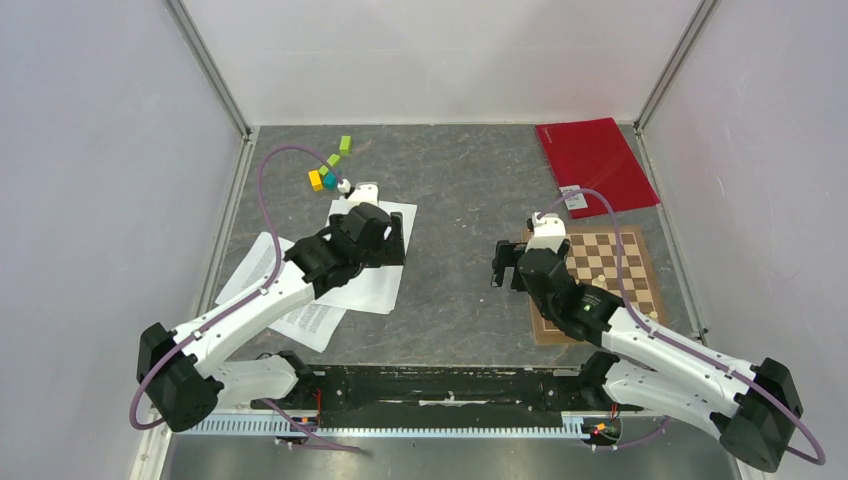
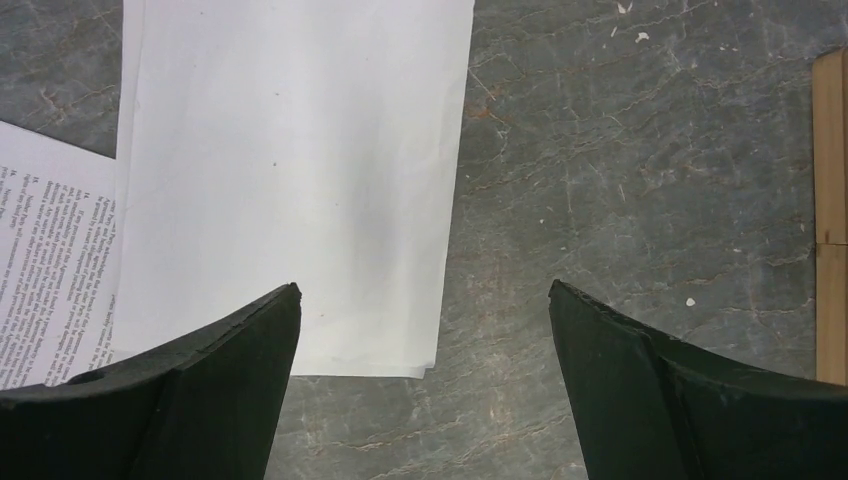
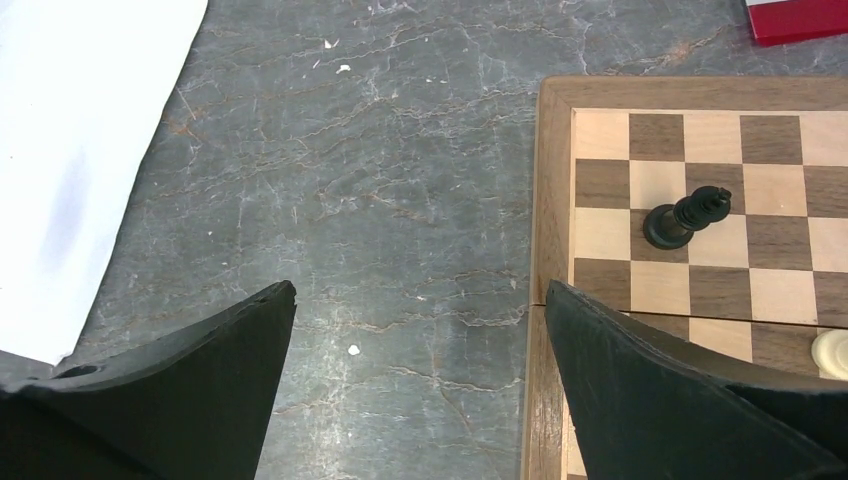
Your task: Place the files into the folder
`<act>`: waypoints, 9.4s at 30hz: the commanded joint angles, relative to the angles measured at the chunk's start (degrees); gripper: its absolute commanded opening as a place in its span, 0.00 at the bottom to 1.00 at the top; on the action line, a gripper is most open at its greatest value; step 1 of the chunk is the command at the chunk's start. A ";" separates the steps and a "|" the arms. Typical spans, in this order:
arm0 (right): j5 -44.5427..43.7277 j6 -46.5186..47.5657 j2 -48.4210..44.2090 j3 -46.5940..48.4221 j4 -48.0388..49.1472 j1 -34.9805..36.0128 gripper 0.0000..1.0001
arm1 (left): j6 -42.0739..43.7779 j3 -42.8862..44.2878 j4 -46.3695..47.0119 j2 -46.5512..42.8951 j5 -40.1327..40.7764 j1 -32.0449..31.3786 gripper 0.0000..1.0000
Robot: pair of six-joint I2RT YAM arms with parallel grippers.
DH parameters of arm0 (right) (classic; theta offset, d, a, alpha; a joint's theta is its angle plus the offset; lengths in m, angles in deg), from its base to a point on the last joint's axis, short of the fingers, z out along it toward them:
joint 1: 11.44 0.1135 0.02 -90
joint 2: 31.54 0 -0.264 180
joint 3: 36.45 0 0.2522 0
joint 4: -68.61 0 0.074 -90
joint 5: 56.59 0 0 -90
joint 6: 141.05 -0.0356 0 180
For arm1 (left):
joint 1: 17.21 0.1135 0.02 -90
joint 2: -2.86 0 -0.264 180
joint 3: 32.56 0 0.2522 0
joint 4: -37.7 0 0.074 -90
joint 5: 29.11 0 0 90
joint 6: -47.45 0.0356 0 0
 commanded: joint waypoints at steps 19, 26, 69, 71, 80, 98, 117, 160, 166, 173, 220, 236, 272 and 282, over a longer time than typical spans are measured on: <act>-4.47 -1.65 0.83 7.80 -3.50 -0.16 0.99 | -2.75 1.72 -3.41 -3.00 1.22 0.07 1.00; 2.52 -0.82 6.48 11.55 1.66 -14.10 0.99 | -0.45 3.78 -3.34 -2.61 -7.09 0.77 1.00; 21.12 5.70 81.55 64.88 31.13 -60.57 0.98 | 0.95 14.03 -0.23 10.93 -23.36 9.37 0.98; 20.14 7.93 84.02 69.01 29.01 -60.83 0.98 | 0.91 13.83 -0.01 11.40 -24.24 10.13 0.98; 19.59 13.69 88.60 75.75 27.54 -62.62 0.98 | 0.65 13.07 1.65 13.11 -29.40 13.04 0.97; 29.16 8.17 94.31 78.71 25.47 -66.38 0.98 | -1.13 13.04 4.13 16.20 -36.01 16.15 0.96; 35.86 3.66 91.83 73.00 21.27 -63.00 0.98 | -1.85 12.29 4.57 14.83 -37.96 17.28 0.94; 35.53 -1.04 67.49 37.31 18.80 -25.73 0.98 | -18.81 -0.67 10.88 11.88 -24.77 20.63 0.94; 31.56 2.22 62.37 36.61 16.01 -25.26 0.98 | -16.20 -2.72 15.46 13.94 -23.36 20.48 0.93; 37.17 -2.66 48.57 29.30 17.40 -24.24 0.98 | -12.01 7.50 18.60 23.68 -30.35 24.80 0.92; 28.15 -41.16 45.69 -10.57 71.67 0.26 0.99 | -7.42 42.44 19.09 62.23 -35.52 31.27 0.70; 25.81 -48.69 49.77 -15.49 86.19 -0.68 0.99 | -6.90 44.38 16.53 62.61 -35.49 31.27 0.64; 19.52 -30.68 51.17 1.55 69.97 -0.99 0.76 | -6.41 50.03 11.16 66.51 -37.76 32.85 0.23; 15.54 -19.73 48.27 5.15 64.23 -0.77 0.61 | -7.46 50.56 10.98 66.94 -39.39 33.47 0.10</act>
